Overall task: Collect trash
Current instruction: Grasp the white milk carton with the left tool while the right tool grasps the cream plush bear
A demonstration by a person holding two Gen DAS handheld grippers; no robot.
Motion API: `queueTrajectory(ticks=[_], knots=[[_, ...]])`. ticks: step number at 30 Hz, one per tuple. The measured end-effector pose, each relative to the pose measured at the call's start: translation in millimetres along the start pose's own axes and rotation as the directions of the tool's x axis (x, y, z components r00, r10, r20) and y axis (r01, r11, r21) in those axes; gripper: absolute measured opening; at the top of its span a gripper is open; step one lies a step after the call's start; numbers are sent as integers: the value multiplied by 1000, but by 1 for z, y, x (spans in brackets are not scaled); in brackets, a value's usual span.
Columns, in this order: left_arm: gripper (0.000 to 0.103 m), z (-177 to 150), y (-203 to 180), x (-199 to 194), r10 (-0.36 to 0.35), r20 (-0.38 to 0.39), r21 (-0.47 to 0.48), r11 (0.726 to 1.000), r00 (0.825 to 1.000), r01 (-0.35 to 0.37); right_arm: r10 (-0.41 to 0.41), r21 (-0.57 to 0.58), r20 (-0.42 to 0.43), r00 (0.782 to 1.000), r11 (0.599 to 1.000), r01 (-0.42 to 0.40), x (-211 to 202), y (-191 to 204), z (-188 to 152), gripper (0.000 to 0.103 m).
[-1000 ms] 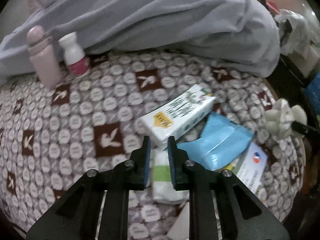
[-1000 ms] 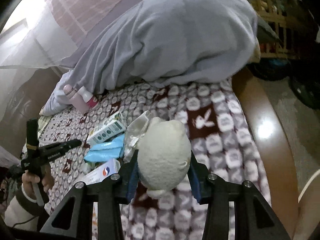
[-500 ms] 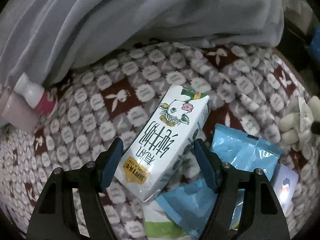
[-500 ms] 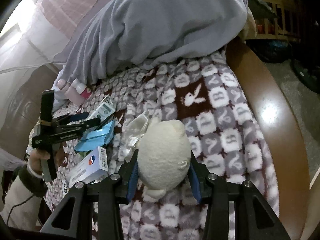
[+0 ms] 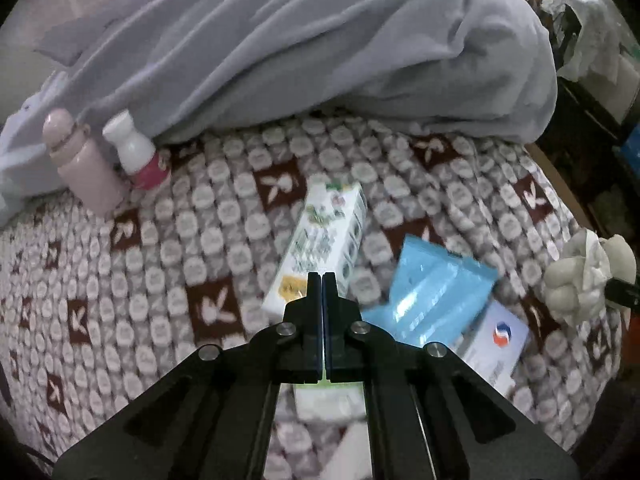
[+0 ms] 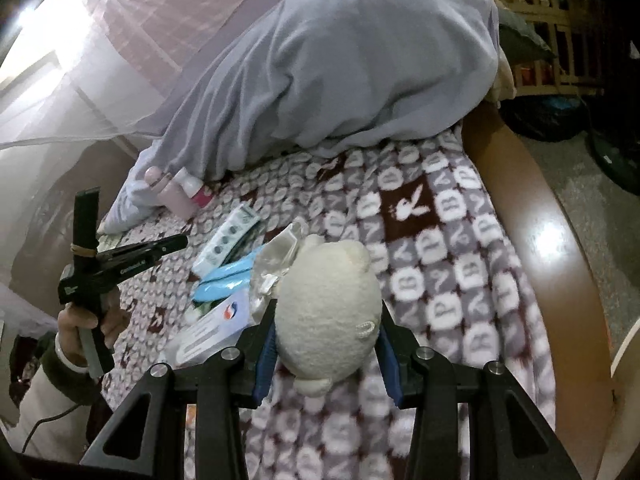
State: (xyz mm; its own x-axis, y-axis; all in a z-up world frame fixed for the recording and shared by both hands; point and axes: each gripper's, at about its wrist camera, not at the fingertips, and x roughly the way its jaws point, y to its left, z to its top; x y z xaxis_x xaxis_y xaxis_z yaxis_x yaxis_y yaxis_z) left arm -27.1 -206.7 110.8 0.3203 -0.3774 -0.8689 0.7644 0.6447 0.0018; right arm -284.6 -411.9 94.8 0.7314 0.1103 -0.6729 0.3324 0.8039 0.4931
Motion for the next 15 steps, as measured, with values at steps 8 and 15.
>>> queueTrajectory(ticks=[8, 15], knots=[[66, 5, 15, 16, -10, 20, -140, 990, 1000, 13, -106, -113, -211, 972, 990, 83, 23, -5, 0, 42], [67, 28, 18, 77, 15, -94, -160, 987, 995, -30, -200, -66, -62, 978, 978, 196, 50, -16, 55, 49]])
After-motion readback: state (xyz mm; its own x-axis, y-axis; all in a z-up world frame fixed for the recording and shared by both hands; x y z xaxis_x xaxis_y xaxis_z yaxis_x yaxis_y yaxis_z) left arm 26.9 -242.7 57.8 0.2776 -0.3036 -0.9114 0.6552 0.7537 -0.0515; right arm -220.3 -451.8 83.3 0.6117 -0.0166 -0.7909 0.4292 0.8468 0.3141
